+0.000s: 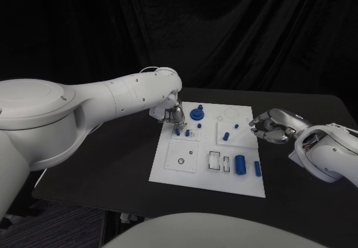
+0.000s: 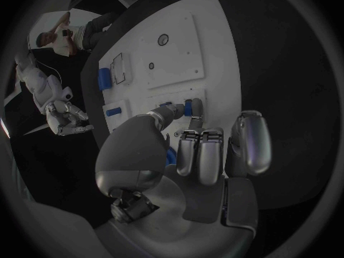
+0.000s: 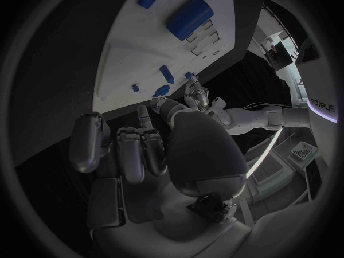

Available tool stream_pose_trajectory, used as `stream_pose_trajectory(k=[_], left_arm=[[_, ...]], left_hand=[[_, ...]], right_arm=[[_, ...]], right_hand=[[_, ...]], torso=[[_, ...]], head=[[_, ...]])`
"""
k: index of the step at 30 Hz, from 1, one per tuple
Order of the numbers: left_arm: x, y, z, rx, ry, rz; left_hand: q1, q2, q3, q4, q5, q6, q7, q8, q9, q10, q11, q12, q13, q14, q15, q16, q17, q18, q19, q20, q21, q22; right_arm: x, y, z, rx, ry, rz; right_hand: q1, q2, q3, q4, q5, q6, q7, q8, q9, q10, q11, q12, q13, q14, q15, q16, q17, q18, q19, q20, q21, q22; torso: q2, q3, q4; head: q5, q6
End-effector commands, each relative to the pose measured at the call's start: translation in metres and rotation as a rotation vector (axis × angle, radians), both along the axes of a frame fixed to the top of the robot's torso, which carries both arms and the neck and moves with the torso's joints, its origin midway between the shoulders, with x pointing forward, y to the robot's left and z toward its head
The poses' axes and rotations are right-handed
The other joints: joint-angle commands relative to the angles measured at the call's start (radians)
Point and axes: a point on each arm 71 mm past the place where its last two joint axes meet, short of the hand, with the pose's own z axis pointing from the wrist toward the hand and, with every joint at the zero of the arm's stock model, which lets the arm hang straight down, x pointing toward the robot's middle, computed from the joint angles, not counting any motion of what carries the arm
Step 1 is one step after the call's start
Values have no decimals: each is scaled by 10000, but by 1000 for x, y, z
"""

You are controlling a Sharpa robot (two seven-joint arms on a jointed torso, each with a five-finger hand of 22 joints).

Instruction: Assemble the parts on the task board

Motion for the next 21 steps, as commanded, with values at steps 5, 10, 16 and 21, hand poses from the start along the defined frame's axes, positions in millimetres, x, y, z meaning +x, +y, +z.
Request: stream_pose_trajectory(k=[5, 10, 16, 21], left_arm=[[-3, -4, -6, -195, -149, -24], [-5, -5, -6, -226, -143, -76], [-6, -5, -7, -241, -149, -74], [-6, -3, -8, -227, -112, -69]], left_hand=[[-14, 100, 738, -748, -20, -73, -34, -57, 32, 1058, 52, 35, 2628, 1021, 61, 27, 2635, 148, -56, 43, -86, 1731], [-34, 125, 725, -738, -52, -97, -23, -81, 32, 1058, 63, 35, 2628, 1021, 68, 27, 2635, 155, -69, 48, -124, 1720], [-44, 141, 716, -736, -78, -115, -16, -99, 31, 1056, 69, 32, 2627, 1021, 72, 27, 2635, 162, -81, 52, -159, 1710], [-307, 268, 217, -546, -887, -275, 10, -406, -52, 998, 121, -46, 2587, 1007, 127, 0, 2598, 199, -166, 115, -375, 1649]], right_arm=[[0, -1, -2, -153, 200, -169], [0, 0, -3, -171, 229, -155], [0, -1, -3, -194, 257, -162], [0, -1, -3, -210, 279, -163]], right_hand=[[27, -29, 64, -11, 42, -9, 25, -30, -10, 459, 55, -53, 2095, 872, 56, -69, 2072, 169, -77, -17, -33, 1620], [27, -29, 64, -11, 42, -9, 25, -30, -10, 459, 55, -53, 2095, 872, 56, -69, 2072, 169, -77, -17, -33, 1620], [27, -29, 64, -11, 42, -9, 25, -30, -10, 459, 55, -53, 2095, 872, 56, -69, 2072, 169, -77, -17, -33, 1620], [15, -26, 71, -5, 37, -7, 27, -31, -15, 456, 57, -54, 2093, 869, 59, -74, 2066, 172, -83, -15, -49, 1616]], torso=[[-8, -1, 0], [-8, 2, 8], [-6, 0, 3], [-8, -1, 1]], head=[[29, 2], [34, 2], [43, 2], [37, 2]])
